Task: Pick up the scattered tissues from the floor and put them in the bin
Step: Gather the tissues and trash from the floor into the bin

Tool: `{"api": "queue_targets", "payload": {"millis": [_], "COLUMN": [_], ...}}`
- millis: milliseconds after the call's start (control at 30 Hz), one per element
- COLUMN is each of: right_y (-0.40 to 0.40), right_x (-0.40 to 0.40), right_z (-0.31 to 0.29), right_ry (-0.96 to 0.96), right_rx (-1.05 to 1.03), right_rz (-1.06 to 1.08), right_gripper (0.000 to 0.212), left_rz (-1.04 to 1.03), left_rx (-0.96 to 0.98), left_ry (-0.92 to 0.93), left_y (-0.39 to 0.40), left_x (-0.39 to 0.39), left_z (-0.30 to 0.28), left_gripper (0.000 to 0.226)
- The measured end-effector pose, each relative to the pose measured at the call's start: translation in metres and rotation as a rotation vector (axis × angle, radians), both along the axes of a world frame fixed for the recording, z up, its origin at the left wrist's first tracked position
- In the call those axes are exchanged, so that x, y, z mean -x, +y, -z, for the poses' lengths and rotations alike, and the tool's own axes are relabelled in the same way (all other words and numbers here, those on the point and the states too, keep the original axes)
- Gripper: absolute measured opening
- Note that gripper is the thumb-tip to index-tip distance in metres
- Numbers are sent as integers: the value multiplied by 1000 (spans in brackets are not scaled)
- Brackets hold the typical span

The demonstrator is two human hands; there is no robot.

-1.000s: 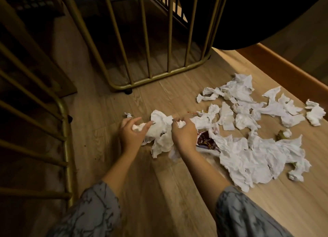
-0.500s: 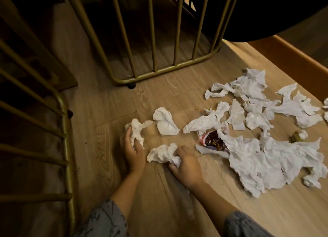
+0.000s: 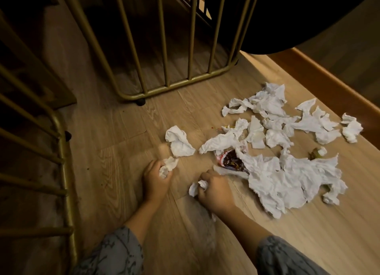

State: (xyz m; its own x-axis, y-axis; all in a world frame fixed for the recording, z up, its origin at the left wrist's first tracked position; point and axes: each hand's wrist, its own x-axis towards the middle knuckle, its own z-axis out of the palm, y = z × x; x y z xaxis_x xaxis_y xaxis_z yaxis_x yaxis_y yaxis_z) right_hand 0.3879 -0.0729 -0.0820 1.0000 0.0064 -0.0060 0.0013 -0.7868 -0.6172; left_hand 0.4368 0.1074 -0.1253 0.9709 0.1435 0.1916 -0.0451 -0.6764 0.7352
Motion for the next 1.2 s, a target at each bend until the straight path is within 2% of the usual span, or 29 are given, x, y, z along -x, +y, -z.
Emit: {"api": "queue_targets", "payload": {"millis": [67,133,200,233,333,467,600,667,767,833,967,1100,1200], "right_y": [-7,-21,-35,-41,-63,-103,-154,-182,-219,-240,-283,-333,-368], "right_x": [1,-4,-13,-18,-27,-28,-13,-3,15,28,54,98,149], "right_z": [-15,-29,-48,-60,-103,-157,-204,-223,-243,-253,-274,-299,-315], "right_ry": [24,32,26,8,-64,-194,-257,-286,-342,-404,-446,-577,-671], "right_rx": [-42,-37,37,73,139,194,214,107,-146,-293,-525,-621,-591], "right_rz": [14,-16,-41,-34,33,65,146,279,502,627,780,860,915], "right_gripper": [13,14,23,27,33,27,29,24,8,12,22,27,34], "left_rz": [-39,-39,33,70,220,488,583,593,621,633,630,656,703], "left_rx": [136,281,290,258,186,36,-149,-136,-67,-38,150,316,431], "left_ry": [22,20,-35,-65,-104,-129,-168,-191,-208,-228,-109,78,148], "left_y": [-7,-20,-34,-41,-61,-102,-155,-184,-229,-257,-315,-382,-431], "left_x": [6,9,6,2,-15,-41,-57,-53,-34,-19,13,59,104], "left_z": [-8,-22,-41,-52,-99,-168,-234,-264,-299,-311,-320,-325,-339], "left_gripper": [26,43,61,60,35,27,5,5,19,25,23,18,34]}}
